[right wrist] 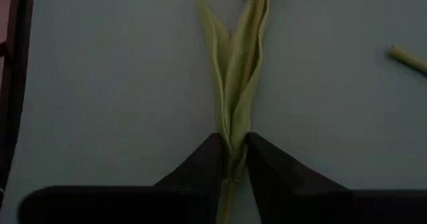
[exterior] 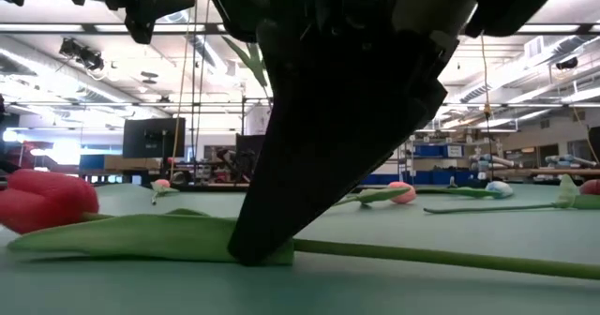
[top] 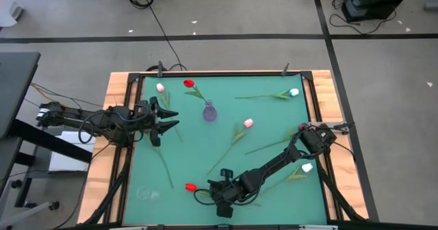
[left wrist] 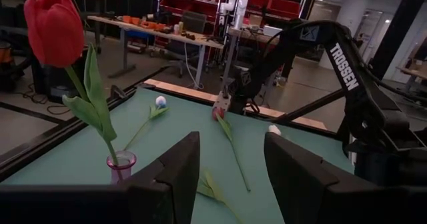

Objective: Sort flowers into vase by color
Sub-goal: Put the red flower into the violet vase

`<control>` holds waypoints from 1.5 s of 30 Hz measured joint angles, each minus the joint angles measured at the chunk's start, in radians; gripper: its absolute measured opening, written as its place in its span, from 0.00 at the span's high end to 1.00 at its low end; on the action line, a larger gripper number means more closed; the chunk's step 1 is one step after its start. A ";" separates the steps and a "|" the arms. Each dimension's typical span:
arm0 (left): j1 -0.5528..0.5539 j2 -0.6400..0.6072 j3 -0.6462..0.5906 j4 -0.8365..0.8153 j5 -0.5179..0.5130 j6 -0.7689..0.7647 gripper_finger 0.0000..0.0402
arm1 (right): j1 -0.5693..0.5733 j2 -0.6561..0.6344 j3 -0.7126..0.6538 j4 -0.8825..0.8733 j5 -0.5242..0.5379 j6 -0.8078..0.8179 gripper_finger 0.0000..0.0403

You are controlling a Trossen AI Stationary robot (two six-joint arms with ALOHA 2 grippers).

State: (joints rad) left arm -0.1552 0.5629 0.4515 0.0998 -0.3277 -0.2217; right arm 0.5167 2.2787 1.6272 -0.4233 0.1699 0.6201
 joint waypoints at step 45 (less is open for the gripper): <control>0.000 0.000 0.000 -0.001 0.000 0.000 0.57 | -0.608 -0.443 -0.006 0.713 0.254 -0.766 1.00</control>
State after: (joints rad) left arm -0.1552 0.5629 0.4515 0.0991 -0.3279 -0.2218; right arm -0.0917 1.8359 1.6215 0.2895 0.4243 -0.1455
